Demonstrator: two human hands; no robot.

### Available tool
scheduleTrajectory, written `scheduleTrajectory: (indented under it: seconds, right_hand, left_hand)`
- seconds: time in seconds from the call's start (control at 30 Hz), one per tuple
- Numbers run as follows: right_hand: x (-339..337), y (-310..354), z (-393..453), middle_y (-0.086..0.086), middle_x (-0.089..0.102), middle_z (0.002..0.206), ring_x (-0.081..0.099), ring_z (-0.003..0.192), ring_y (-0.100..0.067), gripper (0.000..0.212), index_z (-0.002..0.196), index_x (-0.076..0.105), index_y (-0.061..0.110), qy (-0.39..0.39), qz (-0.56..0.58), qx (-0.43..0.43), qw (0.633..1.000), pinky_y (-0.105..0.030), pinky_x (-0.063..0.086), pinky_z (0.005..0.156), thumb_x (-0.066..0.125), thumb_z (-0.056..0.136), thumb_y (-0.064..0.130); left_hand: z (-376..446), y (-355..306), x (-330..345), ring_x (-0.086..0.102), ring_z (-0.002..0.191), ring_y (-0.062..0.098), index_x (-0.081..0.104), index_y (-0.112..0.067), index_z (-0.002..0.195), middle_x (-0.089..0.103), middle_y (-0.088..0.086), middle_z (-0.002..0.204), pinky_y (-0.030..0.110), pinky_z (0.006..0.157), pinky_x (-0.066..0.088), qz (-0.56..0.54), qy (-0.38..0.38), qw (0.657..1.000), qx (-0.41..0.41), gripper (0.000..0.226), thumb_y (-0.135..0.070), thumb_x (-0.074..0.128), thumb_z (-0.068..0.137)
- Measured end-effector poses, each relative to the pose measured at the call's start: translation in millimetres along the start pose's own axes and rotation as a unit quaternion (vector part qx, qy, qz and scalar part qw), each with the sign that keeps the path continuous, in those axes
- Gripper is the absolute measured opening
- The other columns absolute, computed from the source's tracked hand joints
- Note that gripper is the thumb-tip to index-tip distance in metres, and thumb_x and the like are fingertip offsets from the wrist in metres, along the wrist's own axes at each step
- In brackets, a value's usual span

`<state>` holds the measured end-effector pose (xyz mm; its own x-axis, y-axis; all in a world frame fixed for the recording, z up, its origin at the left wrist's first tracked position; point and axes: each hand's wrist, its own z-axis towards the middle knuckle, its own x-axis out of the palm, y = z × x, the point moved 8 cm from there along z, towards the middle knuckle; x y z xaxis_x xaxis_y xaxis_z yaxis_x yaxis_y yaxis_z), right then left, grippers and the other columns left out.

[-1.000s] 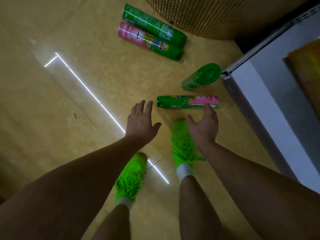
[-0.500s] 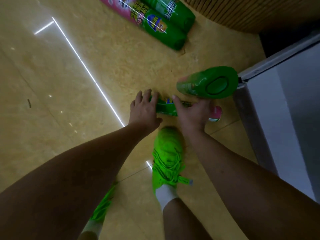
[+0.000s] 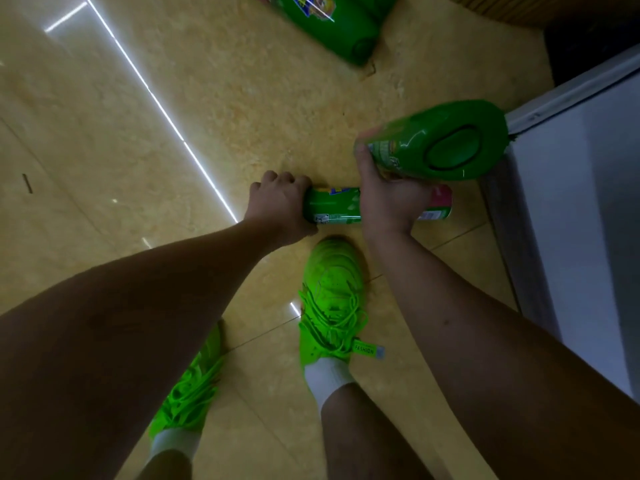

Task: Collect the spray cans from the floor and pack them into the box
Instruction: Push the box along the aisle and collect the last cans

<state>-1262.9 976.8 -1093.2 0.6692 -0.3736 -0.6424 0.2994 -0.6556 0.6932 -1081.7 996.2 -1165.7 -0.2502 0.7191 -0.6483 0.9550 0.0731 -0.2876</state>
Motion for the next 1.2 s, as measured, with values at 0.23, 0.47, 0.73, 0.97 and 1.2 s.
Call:
scheduleTrajectory:
  seconds: [0.23, 0.47, 0.73, 0.97, 1.2]
  right_hand:
    - [-16.2, 12.9, -11.0, -0.009, 0.074, 0.097, 0.07, 0.088, -0.018, 0.056, 0.097, 0.069, 0.001, 0.037, -0.026, 0.031, 0.998, -0.037, 0.057, 0.078, 0.089, 0.065, 0.042]
    - [-46.6, 63.1, -35.4, -0.001, 0.073, 0.104, 0.071, 0.093, -0.014, 0.066, 0.113, 0.065, 0.007, 0.044, 0.008, 0.012, 0.999, -0.035, 0.058, 0.083, 0.089, 0.061, 0.041]
    - [-104.8, 174.9, -81.5, 0.008, 0.068, 0.095, 0.069, 0.091, -0.016, 0.06, 0.11, 0.063, 0.017, 0.062, 0.01, -0.073, 0.995, -0.033, 0.056, 0.078, 0.091, 0.059, 0.029]
    - [-177.7, 302.9, -153.4, -0.004, 0.072, 0.096, 0.064, 0.087, -0.018, 0.057, 0.107, 0.064, 0.012, 0.084, 0.0, -0.112, 0.99, -0.023, 0.041, 0.068, 0.093, 0.059, 0.021]
    - [-284.5, 436.7, -238.4, 0.004, 0.062, 0.096, 0.063, 0.096, -0.021, 0.056, 0.111, 0.057, 0.019, 0.089, 0.024, -0.158, 0.983, -0.027, 0.045, 0.073, 0.09, 0.066, 0.022]
  left_hand:
    - [-23.0, -12.6, -36.4, 0.053, 0.087, 0.024, 0.063, -0.016, 0.119, 0.051, 0.007, 0.098, 0.028, 0.069, 0.039, -0.077, 0.015, 0.997, 0.014, 0.068, -0.042, 0.087, 0.061]
    - [-62.4, -40.3, -105.1, 0.046, 0.08, 0.016, 0.066, -0.013, 0.105, 0.049, 0.0, 0.088, 0.028, 0.066, 0.034, -0.027, -0.022, 0.998, 0.06, 0.054, -0.039, 0.087, 0.064]
    - [-150.4, -47.9, -229.2, 0.061, 0.095, 0.033, 0.058, -0.01, 0.117, 0.06, 0.013, 0.107, 0.034, 0.071, 0.045, 0.007, -0.079, 0.994, 0.071, 0.053, -0.025, 0.08, 0.071]
    - [-256.0, -76.3, -394.1, 0.062, 0.094, 0.033, 0.054, -0.013, 0.116, 0.065, 0.013, 0.103, 0.034, 0.071, 0.045, 0.013, -0.154, 0.98, 0.128, 0.05, -0.021, 0.074, 0.071]
    - [-401.6, -111.5, -552.4, 0.059, 0.08, 0.024, 0.048, -0.017, 0.11, 0.061, 0.005, 0.092, 0.03, 0.059, 0.045, -0.019, -0.199, 0.963, 0.18, 0.06, -0.025, 0.082, 0.062]
